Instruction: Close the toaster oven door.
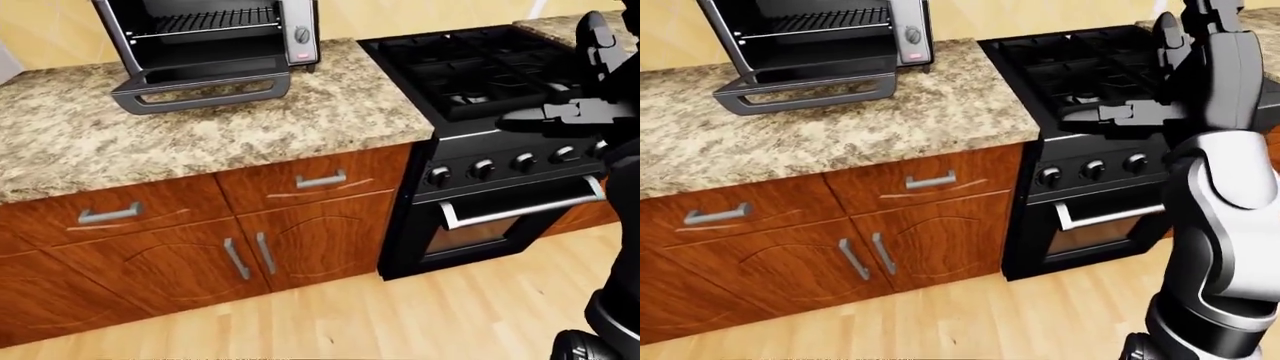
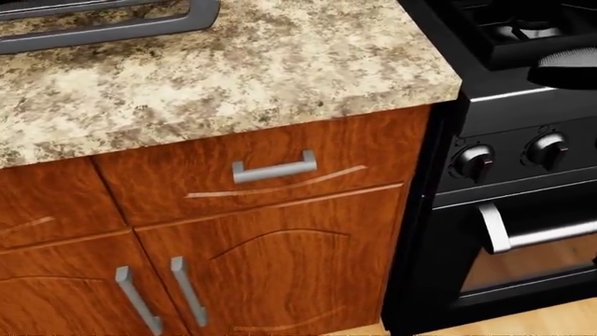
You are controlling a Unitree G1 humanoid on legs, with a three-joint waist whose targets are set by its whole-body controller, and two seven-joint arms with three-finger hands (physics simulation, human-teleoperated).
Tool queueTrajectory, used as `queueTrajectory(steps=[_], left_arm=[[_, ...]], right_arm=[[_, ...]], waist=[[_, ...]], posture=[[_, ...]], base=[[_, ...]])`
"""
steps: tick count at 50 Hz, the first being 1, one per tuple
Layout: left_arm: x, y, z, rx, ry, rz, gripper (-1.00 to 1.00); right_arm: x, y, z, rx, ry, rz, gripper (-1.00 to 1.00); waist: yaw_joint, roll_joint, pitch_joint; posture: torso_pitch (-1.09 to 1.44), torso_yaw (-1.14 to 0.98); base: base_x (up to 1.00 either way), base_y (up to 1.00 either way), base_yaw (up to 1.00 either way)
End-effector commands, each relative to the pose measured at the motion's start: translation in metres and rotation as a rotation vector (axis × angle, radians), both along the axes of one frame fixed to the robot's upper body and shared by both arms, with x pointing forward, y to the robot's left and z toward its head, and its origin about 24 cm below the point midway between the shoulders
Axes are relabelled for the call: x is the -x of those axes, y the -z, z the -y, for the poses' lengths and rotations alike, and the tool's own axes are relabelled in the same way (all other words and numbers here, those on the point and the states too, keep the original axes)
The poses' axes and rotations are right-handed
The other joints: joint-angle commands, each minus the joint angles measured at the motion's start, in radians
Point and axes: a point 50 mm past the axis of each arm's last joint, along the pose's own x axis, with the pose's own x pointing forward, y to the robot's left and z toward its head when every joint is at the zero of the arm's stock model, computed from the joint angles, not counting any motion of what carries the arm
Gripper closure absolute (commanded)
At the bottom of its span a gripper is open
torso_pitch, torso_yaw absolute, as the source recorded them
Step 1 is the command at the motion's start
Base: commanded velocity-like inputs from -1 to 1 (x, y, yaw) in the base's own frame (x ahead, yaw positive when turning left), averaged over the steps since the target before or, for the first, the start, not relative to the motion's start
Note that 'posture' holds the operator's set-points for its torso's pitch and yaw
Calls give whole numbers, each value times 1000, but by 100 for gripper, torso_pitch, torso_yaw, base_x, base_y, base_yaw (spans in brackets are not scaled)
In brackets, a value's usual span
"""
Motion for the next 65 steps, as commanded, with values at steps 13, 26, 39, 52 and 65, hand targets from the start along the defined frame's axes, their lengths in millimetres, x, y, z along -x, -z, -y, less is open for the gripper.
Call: queueTrajectory(steps=[13, 26, 39, 52, 65], left_arm=[[8, -14, 3, -58, -17, 53, -100], [9, -17, 3, -65, -18, 58, -100], [9, -17, 2, -66, -22, 59, -100], [9, -17, 3, -68, -16, 55, -100], [9, -17, 3, -71, -17, 56, -100]], right_arm=[[7, -13, -4, 23, -12, 71, -100], [7, -14, -3, 25, -11, 73, -100], [6, -13, -4, 30, -11, 69, -100], [7, -13, -3, 31, -10, 69, -100], [6, -12, -4, 32, -10, 69, -100]], waist=[[3, -25, -10], [-2, 16, -9], [5, -16, -10], [1, 5, -2], [9, -26, -6]], posture=[[0, 0], [0, 0], [0, 0], [0, 0], [0, 0]], base=[[0, 23, 0], [1, 23, 0], [1, 18, 0], [4, 11, 0], [6, 5, 0]])
